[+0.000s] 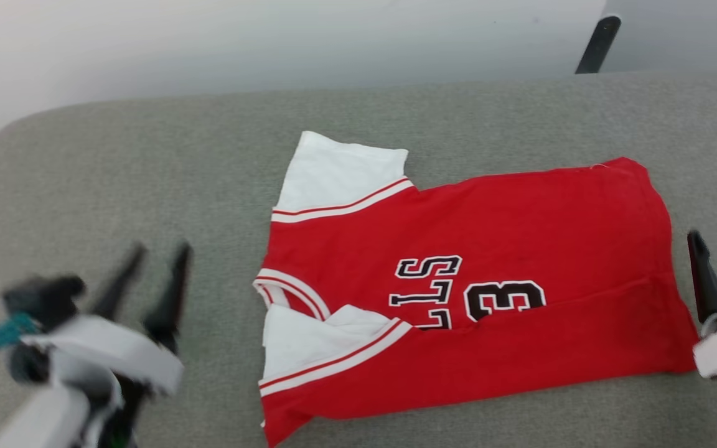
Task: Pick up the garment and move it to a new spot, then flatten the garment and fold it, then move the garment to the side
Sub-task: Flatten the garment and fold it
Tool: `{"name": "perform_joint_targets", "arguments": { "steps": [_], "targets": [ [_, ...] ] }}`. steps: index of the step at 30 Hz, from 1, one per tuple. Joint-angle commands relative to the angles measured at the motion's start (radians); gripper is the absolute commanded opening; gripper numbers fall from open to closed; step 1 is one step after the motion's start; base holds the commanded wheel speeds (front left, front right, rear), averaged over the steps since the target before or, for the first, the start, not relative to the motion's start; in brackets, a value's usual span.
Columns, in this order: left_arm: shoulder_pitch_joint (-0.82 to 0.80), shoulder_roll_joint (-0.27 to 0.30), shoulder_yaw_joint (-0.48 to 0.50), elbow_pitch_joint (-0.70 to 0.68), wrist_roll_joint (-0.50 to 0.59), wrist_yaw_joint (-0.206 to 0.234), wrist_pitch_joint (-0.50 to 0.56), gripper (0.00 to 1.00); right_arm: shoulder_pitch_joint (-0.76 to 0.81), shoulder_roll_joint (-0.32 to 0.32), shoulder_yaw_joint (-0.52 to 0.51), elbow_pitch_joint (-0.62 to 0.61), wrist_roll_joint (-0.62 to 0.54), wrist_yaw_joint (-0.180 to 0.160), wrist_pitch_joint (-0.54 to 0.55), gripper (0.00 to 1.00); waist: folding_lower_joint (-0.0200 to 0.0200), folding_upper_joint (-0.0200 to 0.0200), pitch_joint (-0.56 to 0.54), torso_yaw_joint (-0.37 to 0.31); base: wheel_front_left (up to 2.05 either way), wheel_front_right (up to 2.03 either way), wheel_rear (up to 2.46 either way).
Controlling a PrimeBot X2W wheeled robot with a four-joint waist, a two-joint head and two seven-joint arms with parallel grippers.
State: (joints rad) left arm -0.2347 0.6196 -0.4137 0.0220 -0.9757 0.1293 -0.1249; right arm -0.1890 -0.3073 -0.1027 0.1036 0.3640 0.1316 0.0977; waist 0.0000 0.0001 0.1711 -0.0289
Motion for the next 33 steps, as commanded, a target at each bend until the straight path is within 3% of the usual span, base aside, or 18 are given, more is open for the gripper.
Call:
{"name": "perform_joint_targets", "arguments": {
  "steps": [1,4,8,13,20,24,27,33],
  "targets": [
    [-0.041,0.006,0.012,0.017,0.041,0.002,-0.04,1.0,-0.017,0.02,-0.005,-0.004,-0.014,-0.001,-0.041,1.0,0.0,-0.0001,0.005,-0.015,0.0,0.0,0.0],
    [-0.129,-0.016,0.057,0.066,0.066,0.008,-0.096,1.0,-0.039,0.063,0.003,-0.01,-0.034,-0.001,-0.13,1.0,0.0,-0.0001,0.014,-0.043,0.0,0.0,0.0],
    [-0.28,-0.005,0.072,0.187,0.07,-0.046,-0.084,1.0,-0.076,0.103,0.033,-0.013,-0.052,-0.001,-0.19,1.0,0.0,-0.0001,0.037,-0.099,0.0,0.0,0.0],
    [-0.465,0.038,-0.003,0.422,0.13,-0.136,0.022,1.0,-0.111,0.137,0.096,-0.002,-0.043,-0.001,-0.222,1.0,0.0,-0.0001,0.071,-0.192,0.0,0.0,0.0],
    [-0.64,0.02,-0.088,0.736,0.099,-0.243,0.242,1.0,-0.114,0.148,0.143,0.019,-0.015,-0.001,-0.249,1.0,0.0,-0.0001,0.098,-0.299,0.0,0.0,0.0],
    [-0.7,0.033,-0.126,0.831,0.039,-0.261,0.416,1.0,-0.107,0.15,0.162,0.018,0.001,-0.001,-0.255,1.0,0.0,-0.0001,0.119,-0.351,0.0,0.0,0.0],
    [-0.74,0.056,-0.158,0.818,-0.012,-0.261,0.528,1.0,-0.114,0.152,0.176,0.011,0.008,-0.001,-0.257,1.0,0.0,-0.0001,0.157,-0.383,0.0,0.0,0.0],
    [-0.813,0.128,-0.223,0.803,-0.04,-0.26,0.641,1.0,-0.128,0.166,0.211,0.006,0.018,-0.001,-0.269,1.0,0.0,-0.0001,0.229,-0.426,0.0,0.0,0.0]
  ]
}}
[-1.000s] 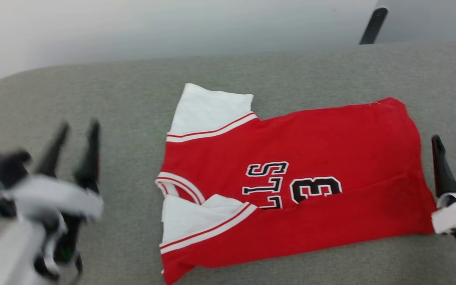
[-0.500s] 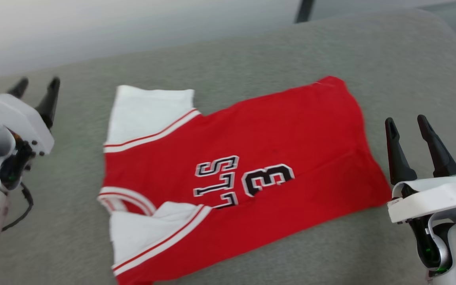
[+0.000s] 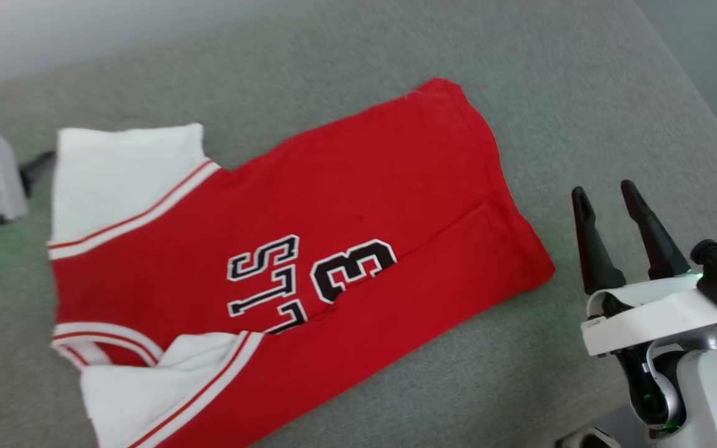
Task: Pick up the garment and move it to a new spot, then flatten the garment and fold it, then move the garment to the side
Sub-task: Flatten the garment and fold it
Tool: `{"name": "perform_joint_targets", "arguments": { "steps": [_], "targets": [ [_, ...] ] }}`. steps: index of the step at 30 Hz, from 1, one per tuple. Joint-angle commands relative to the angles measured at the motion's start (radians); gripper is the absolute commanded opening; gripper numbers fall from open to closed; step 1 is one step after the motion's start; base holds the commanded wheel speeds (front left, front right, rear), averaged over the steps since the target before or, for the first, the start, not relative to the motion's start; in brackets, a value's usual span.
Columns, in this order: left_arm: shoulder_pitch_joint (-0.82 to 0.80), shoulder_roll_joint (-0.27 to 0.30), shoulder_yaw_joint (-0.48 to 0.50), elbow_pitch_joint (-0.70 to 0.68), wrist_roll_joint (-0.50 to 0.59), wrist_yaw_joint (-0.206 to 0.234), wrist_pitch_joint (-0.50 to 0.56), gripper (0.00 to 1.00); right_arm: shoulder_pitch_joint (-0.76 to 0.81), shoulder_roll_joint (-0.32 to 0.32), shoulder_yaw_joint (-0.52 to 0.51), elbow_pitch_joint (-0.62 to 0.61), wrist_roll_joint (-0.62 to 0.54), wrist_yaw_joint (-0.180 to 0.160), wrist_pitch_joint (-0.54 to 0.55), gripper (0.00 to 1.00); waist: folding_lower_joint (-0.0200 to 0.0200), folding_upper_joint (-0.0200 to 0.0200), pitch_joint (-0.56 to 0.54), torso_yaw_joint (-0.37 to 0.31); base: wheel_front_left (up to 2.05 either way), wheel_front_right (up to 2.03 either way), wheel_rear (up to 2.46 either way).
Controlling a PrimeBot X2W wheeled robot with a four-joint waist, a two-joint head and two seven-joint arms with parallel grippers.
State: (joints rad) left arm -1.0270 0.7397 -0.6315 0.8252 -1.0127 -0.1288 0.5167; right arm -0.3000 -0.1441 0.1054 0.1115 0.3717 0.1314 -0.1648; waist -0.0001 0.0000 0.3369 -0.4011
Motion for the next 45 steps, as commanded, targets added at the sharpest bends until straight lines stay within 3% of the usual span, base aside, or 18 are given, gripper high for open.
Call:
{"name": "perform_joint_targets", "arguments": {
  "steps": [1,13,14,15,16,17,19,24,31,32,38,45],
  "targets": [
    [-0.032,0.017,-0.012,0.003,0.001,-0.002,0.001,1.0,-0.02,0.005,0.008,-0.001,0.012,-0.001,-0.011,1.0,0.0001,0.0,0.073,-0.059,0.0,0.0,0.0],
    [-0.044,0.036,-0.079,0.018,-0.107,-0.003,0.104,1.0,-0.034,0.011,0.017,0.017,0.017,-0.001,-0.034,1.0,0.0001,0.0,0.106,-0.083,0.0,0.0,0.0],
    [-0.045,0.03,-0.084,0.008,-0.123,-0.004,0.117,0.89,-0.035,0.012,0.015,0.016,0.018,-0.001,-0.034,1.0,0.0001,0.0,0.107,-0.08,0.0,0.0,0.0],
    [-0.045,0.023,-0.093,-0.009,-0.14,-0.004,0.134,0.62,-0.038,0.011,0.013,0.016,0.018,-0.001,-0.033,1.0,0.0001,0.0,0.109,-0.077,0.0,0.0,0.0],
    [-0.046,0.02,-0.1,-0.026,-0.155,-0.004,0.147,0.46,-0.042,0.011,0.011,0.017,0.019,-0.001,-0.032,1.0,0.0001,0.0,0.111,-0.073,0.0,0.0,0.0],
    [-0.048,0.022,-0.105,-0.04,-0.165,-0.004,0.153,0.37,-0.046,0.008,0.011,0.017,0.019,-0.001,-0.029,1.0,0.0001,0.0,0.112,-0.069,0.0,0.0,0.0],
    [-0.056,0.032,-0.115,-0.061,-0.18,-0.004,0.154,0.0,-0.053,0.002,0.017,0.017,0.017,-0.001,-0.023,1.0,0.0001,0.0,0.115,-0.062,0.0,0.0,0.0],
    [-0.073,0.034,-0.145,-0.086,-0.18,-0.003,0.115,0.0,-0.108,-0.021,0.055,0.019,0.015,-0.001,0.016,1.0,0.0001,0.0,0.12,-0.042,0.0,0.0,0.0],
    [-0.115,0.022,-0.181,-0.116,-0.179,-0.003,0.064,0.0,-0.297,-0.077,0.147,0.09,0.041,-0.001,0.234,1.0,0.0001,0.0,0.135,-0.007,0.0,0.0,0.0],
    [-0.137,0.019,-0.19,-0.132,-0.187,-0.003,0.056,0.0,-0.399,-0.091,0.158,0.135,0.054,-0.001,0.311,1.0,0.0001,0.0,0.15,0.012,0.0,0.0,0.0],
    [-0.191,-0.006,-0.239,-0.174,-0.197,-0.003,0.032,0.0,-0.651,-0.122,0.252,0.321,0.184,-0.001,0.586,1.0,0.0001,0.0,0.189,0.09,0.0,0.0,0.0],
    [-0.243,-0.039,-0.303,-0.22,-0.214,-0.003,0.01,0.0,-0.815,-0.16,0.309,0.494,0.247,-0.001,0.743,1.0,0.0001,0.0,0.228,0.16,0.0,0.0,0.0]
  ]
}}
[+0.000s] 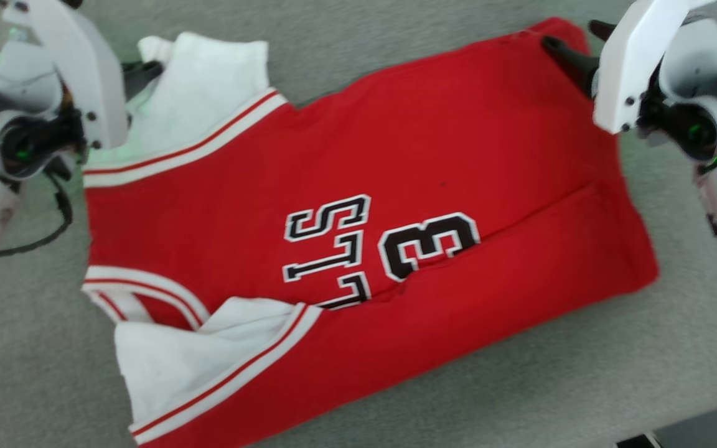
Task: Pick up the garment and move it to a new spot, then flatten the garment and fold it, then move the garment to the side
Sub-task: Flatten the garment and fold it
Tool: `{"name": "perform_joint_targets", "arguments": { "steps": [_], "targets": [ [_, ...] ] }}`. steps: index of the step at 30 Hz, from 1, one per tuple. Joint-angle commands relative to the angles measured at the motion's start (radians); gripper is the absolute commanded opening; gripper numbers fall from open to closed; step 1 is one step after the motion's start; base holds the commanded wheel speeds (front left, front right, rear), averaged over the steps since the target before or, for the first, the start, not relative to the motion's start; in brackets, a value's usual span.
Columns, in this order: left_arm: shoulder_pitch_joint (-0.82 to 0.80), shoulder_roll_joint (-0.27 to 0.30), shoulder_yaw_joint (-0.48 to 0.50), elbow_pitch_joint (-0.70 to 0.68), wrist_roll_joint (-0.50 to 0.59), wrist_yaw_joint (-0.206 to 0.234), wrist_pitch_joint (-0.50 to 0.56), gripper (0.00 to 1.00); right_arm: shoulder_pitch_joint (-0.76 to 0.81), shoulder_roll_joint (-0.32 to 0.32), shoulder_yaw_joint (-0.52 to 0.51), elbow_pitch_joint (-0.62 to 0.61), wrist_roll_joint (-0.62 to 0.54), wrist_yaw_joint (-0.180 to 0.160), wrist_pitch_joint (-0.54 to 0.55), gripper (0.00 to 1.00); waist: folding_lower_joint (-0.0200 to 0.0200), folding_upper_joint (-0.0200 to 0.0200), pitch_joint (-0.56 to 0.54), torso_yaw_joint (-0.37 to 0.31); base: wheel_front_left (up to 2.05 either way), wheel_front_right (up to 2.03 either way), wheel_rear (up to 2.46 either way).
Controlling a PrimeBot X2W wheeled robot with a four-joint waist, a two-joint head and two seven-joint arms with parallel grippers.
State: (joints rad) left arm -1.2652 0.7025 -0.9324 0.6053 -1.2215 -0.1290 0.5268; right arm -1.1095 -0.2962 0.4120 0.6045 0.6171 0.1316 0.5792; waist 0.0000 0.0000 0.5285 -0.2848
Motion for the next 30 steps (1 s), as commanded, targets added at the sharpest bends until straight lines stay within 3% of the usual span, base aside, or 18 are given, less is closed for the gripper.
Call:
{"name": "perform_joint_targets", "arguments": {
  "steps": [1,8,15,16,17,18,30],
  "targets": [
    [-0.013,-0.006,-0.014,-0.006,-0.007,-0.003,-0.005,0.0,-0.024,-0.013,0.008,0.03,0.004,-0.001,0.013,1.0,0.0,0.0,0.042,0.053,0.0,0.0,0.0],
    [-0.048,-0.028,-0.099,-0.038,-0.038,-0.002,-0.037,0.0,-0.095,-0.043,0.037,0.193,0.014,-0.002,0.053,1.0,0.0,0.0,0.063,0.099,0.0,0.0,0.0],
    [-0.074,-0.03,-0.172,-0.054,-0.078,-0.002,-0.069,0.0,-0.078,-0.031,0.063,0.289,0.052,-0.002,0.048,0.98,0.0,0.0,0.065,0.115,0.0,0.0,0.0],
    [-0.078,-0.029,-0.18,-0.054,-0.084,-0.002,-0.073,0.0,-0.074,-0.027,0.071,0.289,0.064,-0.002,0.053,0.52,0.0,0.0,0.064,0.115,0.0,0.0,0.0],
    [-0.08,-0.028,-0.188,-0.054,-0.09,-0.002,-0.079,0.0,-0.07,-0.027,0.08,0.286,0.077,-0.001,0.058,0.36,0.0,0.0,0.062,0.115,0.0,0.0,0.0],
    [-0.084,-0.029,-0.194,-0.054,-0.098,-0.002,-0.089,0.0,-0.068,-0.029,0.086,0.283,0.09,-0.001,0.052,0.01,0.0,0.0,0.058,0.116,0.0,0.0,0.0],
    [-0.018,-0.015,-0.219,-0.15,-0.204,-0.002,-0.301,0.0,-0.021,-0.121,0.187,0.203,0.162,-0.001,-0.107,0.0,0.0,0.0,-0.093,0.155,0.0,0.0,0.0]
  ]
}}
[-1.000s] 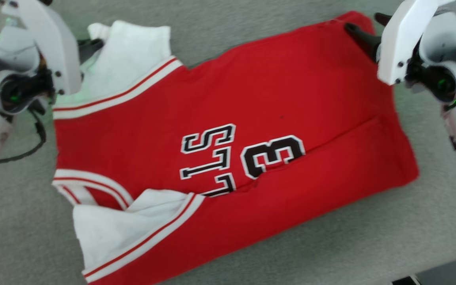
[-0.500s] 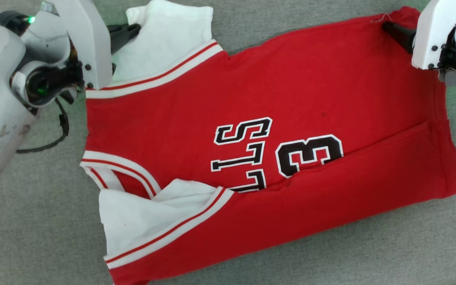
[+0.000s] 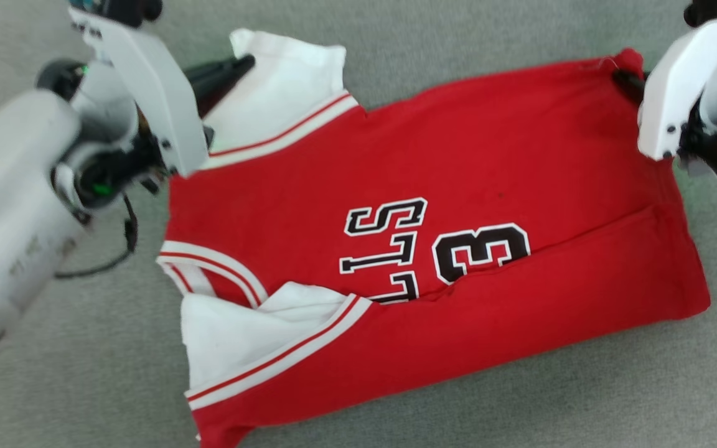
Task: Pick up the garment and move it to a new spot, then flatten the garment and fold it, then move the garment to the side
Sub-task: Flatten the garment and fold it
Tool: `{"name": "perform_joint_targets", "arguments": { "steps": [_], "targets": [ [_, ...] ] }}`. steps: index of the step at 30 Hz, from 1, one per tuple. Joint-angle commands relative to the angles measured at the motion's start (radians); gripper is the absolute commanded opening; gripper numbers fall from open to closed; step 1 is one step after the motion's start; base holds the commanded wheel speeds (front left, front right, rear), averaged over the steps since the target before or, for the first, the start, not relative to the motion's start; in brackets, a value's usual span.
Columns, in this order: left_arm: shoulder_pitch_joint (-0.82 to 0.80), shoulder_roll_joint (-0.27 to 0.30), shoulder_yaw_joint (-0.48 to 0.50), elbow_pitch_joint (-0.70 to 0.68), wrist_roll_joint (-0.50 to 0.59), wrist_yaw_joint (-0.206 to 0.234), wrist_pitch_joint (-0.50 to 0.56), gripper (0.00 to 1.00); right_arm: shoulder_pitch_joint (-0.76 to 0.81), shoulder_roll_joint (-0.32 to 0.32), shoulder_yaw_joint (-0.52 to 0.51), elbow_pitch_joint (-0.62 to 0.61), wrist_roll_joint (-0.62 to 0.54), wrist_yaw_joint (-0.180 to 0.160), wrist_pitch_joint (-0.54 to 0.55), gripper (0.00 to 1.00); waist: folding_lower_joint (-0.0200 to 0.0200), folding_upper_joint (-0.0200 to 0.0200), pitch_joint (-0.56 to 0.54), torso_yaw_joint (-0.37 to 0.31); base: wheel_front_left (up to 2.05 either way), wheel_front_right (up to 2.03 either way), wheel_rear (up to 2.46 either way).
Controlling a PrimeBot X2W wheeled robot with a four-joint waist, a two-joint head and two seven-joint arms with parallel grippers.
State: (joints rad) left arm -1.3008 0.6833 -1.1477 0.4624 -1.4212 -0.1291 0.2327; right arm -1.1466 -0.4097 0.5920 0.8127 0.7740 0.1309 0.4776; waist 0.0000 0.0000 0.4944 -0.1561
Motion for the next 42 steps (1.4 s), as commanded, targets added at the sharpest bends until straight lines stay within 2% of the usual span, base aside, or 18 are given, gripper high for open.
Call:
{"name": "perform_joint_targets", "arguments": {
  "steps": [1,8,14,20,25,30,34,42],
  "targets": [
    [0.027,0.009,-0.008,-0.029,-0.006,-0.002,-0.03,0.0,0.029,-0.019,0.019,-0.016,0.015,0.0,-0.017,0.0,0.0,0.0,-0.074,0.034,0.0,0.0,0.0],
    [0.116,0.076,-0.049,-0.209,-0.019,-0.002,-0.179,0.0,0.134,-0.115,0.084,-0.128,0.081,0.0,-0.07,0.0,0.0,0.0,-0.165,0.08,0.0,0.0,0.0],
    [0.223,0.164,-0.101,-0.339,0.04,-0.002,-0.272,0.0,0.253,-0.219,0.13,-0.249,0.087,0.0,-0.077,0.0,0.0,0.0,-0.218,0.113,0.0,0.0,0.0],
    [0.367,0.249,-0.113,-0.466,0.052,-0.002,-0.422,0.0,0.395,-0.301,0.084,-0.371,0.104,0.0,-0.093,0.0,0.0,0.0,-0.249,0.134,0.0,0.0,0.0],
    [0.499,0.28,-0.099,-0.551,0.065,-0.002,-0.49,0.0,0.532,-0.347,0.004,-0.458,0.098,0.0,-0.092,0.0,0.0,0.0,-0.268,0.15,0.0,0.0,0.0],
    [0.649,0.24,-0.03,-0.566,0.082,0.016,-0.497,0.0,0.655,-0.354,-0.085,-0.529,0.084,0.0,-0.056,0.0,0.0,0.0,-0.274,0.16,0.0,0.0,0.0],
    [0.744,0.173,0.046,-0.534,0.107,0.02,-0.498,0.0,0.728,-0.319,-0.16,-0.545,0.062,0.0,-0.031,0.0,0.0,0.0,-0.266,0.165,0.0,0.0,0.0],
    [0.841,0.066,0.094,-0.39,0.176,0.004,-0.496,0.0,0.807,-0.239,-0.252,-0.548,0.009,0.0,-0.001,0.0,0.0,0.0,-0.249,0.166,0.0,0.0,0.0]
  ]
}}
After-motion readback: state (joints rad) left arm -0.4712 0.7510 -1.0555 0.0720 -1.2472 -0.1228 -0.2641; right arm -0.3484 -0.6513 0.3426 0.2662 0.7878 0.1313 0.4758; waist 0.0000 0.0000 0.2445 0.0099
